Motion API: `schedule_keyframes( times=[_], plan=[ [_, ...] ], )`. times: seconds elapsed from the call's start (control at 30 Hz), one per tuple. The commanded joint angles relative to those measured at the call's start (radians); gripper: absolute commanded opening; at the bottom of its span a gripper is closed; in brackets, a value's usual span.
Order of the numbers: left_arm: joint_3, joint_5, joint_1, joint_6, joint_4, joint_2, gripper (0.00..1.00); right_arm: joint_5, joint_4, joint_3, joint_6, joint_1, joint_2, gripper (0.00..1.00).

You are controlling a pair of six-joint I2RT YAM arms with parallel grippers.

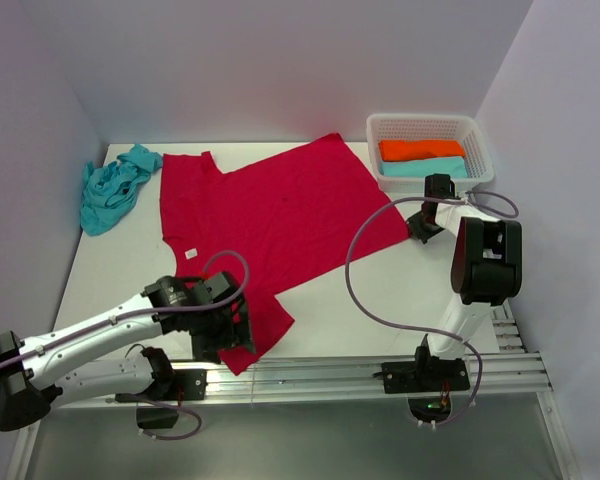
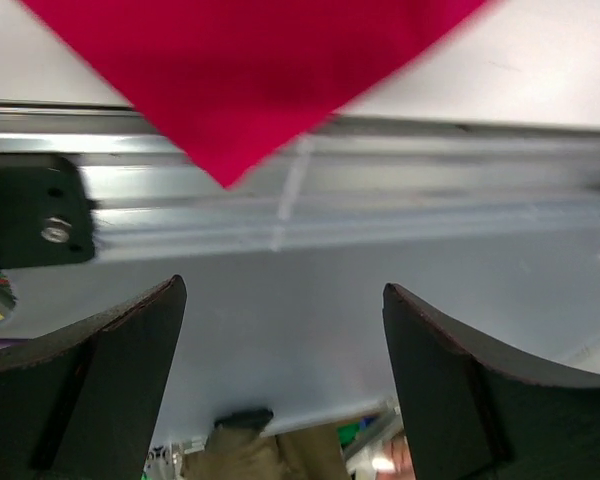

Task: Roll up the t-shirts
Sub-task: Flatten the tshirt

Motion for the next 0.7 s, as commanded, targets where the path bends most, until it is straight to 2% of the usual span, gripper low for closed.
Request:
schedule_keyframes(
  times=[0.0, 0.03, 0.07, 0.17, 0.23, 0.4, 0.6, 0.67],
  plan=[
    [-0.1, -0.118, -0.056, -0.182, 0.073, -0.045, 0.85, -0.003, 0.01, -0.037, -0.006, -0.012, -0.058, 0.0],
    [-0.144, -0.182, -0.066, -0.203, 0.092, -0.076, 0.84, -0.008, 0.01, -0.041, -0.006, -0.012, -0.066, 0.0],
    [-0.166, -0.195, -0.073, -0.217, 0.102, -0.09, 0.84, -0.011, 0.01, -0.043, -0.006, -0.012, -0.069, 0.0],
    [-0.242, -0.221, -0.084, -0.245, 0.161, -0.116, 0.73, -0.017, 0.005, -0.038, -0.014, -0.012, -0.074, 0.0],
    [-0.275, -0.244, -0.09, -0.249, 0.193, -0.104, 0.72, -0.018, 0.004, -0.034, -0.02, -0.012, -0.075, 0.0],
    [-0.288, -0.264, -0.128, -0.257, 0.312, -0.058, 0.72, -0.015, -0.011, -0.015, -0.035, -0.012, -0.071, 0.0],
    [-0.287, -0.25, -0.179, -0.262, 0.362, 0.01, 0.6, -0.02, -0.016, -0.001, -0.037, -0.012, -0.055, 0.0],
    [-0.285, -0.25, -0.199, -0.279, 0.357, 0.033, 0.59, -0.018, -0.016, 0.003, -0.037, -0.012, -0.051, 0.0]
  ],
)
